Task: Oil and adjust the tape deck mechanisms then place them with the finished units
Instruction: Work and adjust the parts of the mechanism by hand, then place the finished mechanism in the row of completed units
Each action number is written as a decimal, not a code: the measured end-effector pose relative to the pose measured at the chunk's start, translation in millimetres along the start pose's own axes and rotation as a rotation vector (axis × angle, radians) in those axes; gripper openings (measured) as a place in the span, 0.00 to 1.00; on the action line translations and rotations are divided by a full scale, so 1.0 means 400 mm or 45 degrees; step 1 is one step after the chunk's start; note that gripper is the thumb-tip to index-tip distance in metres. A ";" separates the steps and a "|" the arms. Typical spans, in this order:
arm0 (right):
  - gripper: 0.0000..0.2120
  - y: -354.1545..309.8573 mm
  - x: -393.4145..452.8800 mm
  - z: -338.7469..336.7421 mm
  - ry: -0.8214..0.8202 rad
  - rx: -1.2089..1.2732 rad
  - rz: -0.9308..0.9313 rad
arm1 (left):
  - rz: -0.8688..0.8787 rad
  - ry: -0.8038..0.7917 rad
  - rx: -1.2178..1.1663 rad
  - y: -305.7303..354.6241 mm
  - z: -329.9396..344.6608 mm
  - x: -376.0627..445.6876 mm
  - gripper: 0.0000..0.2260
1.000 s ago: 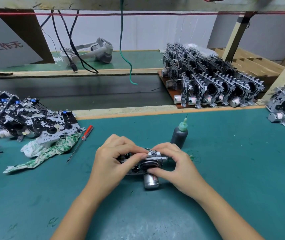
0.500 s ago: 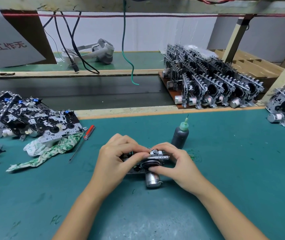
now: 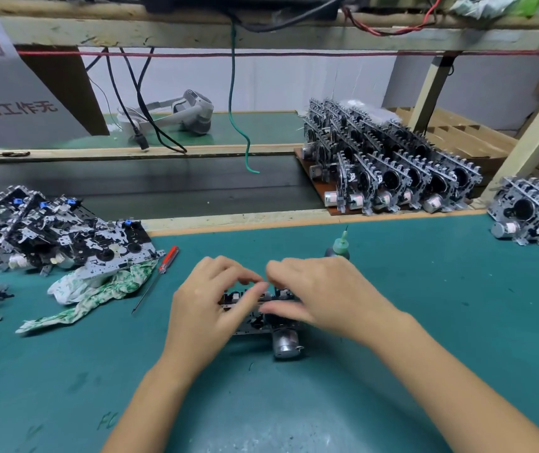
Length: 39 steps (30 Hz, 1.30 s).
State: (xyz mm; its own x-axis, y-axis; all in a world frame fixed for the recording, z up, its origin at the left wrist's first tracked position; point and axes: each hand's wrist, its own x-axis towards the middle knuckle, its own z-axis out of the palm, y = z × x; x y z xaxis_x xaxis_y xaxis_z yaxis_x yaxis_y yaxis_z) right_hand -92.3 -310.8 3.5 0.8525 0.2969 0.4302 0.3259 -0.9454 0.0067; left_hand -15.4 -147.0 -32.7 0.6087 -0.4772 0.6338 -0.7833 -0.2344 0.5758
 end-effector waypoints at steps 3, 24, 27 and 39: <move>0.18 0.006 0.028 -0.005 -0.233 -0.063 -0.043 | 0.139 0.048 0.171 -0.010 -0.009 0.001 0.14; 0.18 0.317 -0.350 -0.274 0.047 0.021 0.917 | 0.630 -0.525 0.303 0.375 0.380 0.267 0.14; 0.19 0.403 -0.348 -0.251 0.067 -0.086 1.080 | 0.500 -0.664 0.258 0.371 0.485 0.284 0.22; 0.13 0.704 -0.331 -0.189 0.026 -0.356 1.511 | 0.048 -1.264 -0.093 0.300 0.791 0.313 0.32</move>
State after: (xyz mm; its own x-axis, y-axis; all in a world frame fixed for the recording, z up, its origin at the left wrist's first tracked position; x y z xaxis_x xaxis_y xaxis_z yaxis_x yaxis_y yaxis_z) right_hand -144.2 -626.5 16.8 0.5538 -0.7707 0.3153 -0.7523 -0.6254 -0.2073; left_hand -73.2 -502.8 -47.4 0.1761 -0.9832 -0.0475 -0.7697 -0.1677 0.6160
